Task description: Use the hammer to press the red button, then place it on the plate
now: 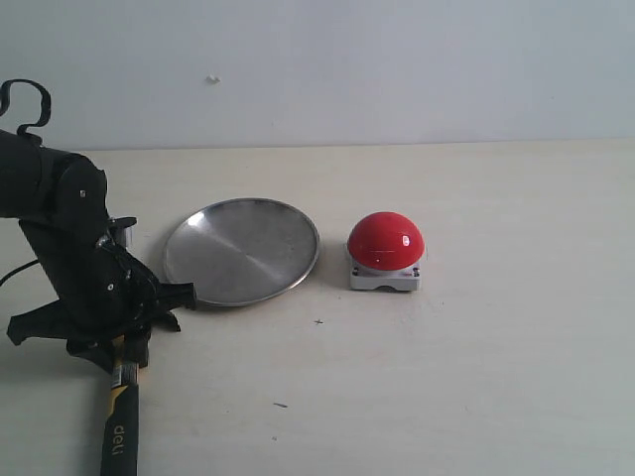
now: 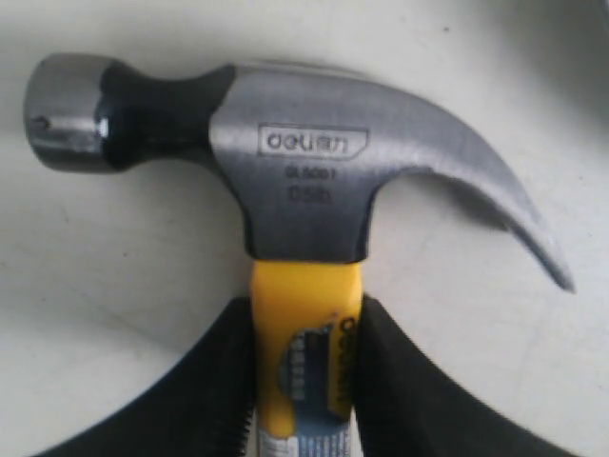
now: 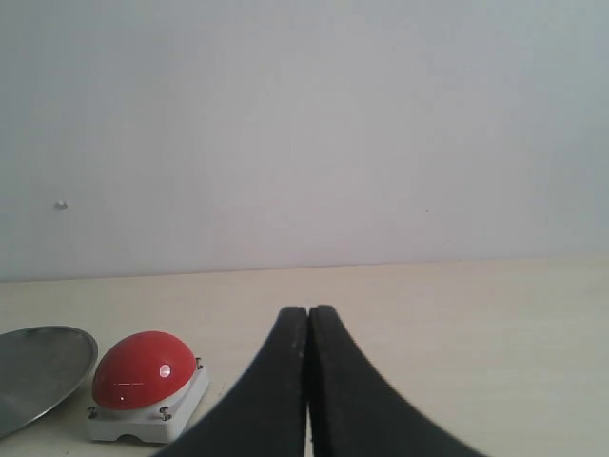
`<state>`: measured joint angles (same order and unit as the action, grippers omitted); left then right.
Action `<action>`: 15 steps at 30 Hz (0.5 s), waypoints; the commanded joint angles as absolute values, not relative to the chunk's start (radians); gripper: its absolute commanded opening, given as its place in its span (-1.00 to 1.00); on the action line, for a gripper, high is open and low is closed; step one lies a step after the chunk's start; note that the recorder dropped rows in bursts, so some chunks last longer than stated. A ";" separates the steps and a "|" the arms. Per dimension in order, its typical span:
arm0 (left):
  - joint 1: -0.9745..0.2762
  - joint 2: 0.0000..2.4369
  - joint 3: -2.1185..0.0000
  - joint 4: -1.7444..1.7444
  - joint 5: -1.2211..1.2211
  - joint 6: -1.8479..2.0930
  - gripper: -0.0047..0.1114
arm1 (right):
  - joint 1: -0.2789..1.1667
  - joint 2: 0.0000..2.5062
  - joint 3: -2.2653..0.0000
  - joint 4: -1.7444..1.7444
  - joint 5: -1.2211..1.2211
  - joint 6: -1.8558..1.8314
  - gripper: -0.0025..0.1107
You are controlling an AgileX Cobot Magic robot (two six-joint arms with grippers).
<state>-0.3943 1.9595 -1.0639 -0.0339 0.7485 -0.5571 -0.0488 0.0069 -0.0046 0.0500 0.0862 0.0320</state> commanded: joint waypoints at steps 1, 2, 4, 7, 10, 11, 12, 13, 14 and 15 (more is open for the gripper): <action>-0.400 1.978 -1.062 -0.016 0.745 -0.534 -0.92 | -0.054 0.000 0.000 0.050 0.079 0.028 -0.96; -0.400 1.978 -1.062 -0.016 0.745 -0.534 -0.92 | -0.054 0.000 0.000 0.050 0.079 0.028 -0.96; -0.400 1.978 -1.062 -0.016 0.747 -0.529 -0.92 | -0.054 0.000 0.000 0.050 0.079 0.031 -0.96; -0.400 1.976 -1.062 -0.024 0.762 -0.502 -0.92 | -0.054 0.000 0.000 0.050 0.079 0.031 -0.96; -0.395 1.968 -1.062 -0.051 0.775 -0.468 -0.92 | -0.054 0.000 0.000 0.050 0.079 0.031 -0.96; -0.393 1.963 -1.062 -0.071 0.775 -0.446 -0.92 | -0.054 0.000 0.000 0.050 0.079 0.029 -0.96; -0.388 1.961 -1.062 -0.100 0.775 -0.417 -0.92 | -0.054 0.000 0.000 0.050 0.079 0.029 -0.96; -0.385 1.957 -1.062 -0.132 0.775 -0.391 -0.92 | -0.054 0.000 0.000 0.050 0.079 0.029 -0.96; -0.381 1.952 -1.062 -0.157 0.775 -0.367 -0.92 | -0.054 0.000 0.000 0.050 0.079 0.029 -0.96; -0.381 1.948 -1.062 -0.171 0.775 -0.350 -0.92 | -0.054 0.000 0.000 0.050 0.079 0.029 -0.96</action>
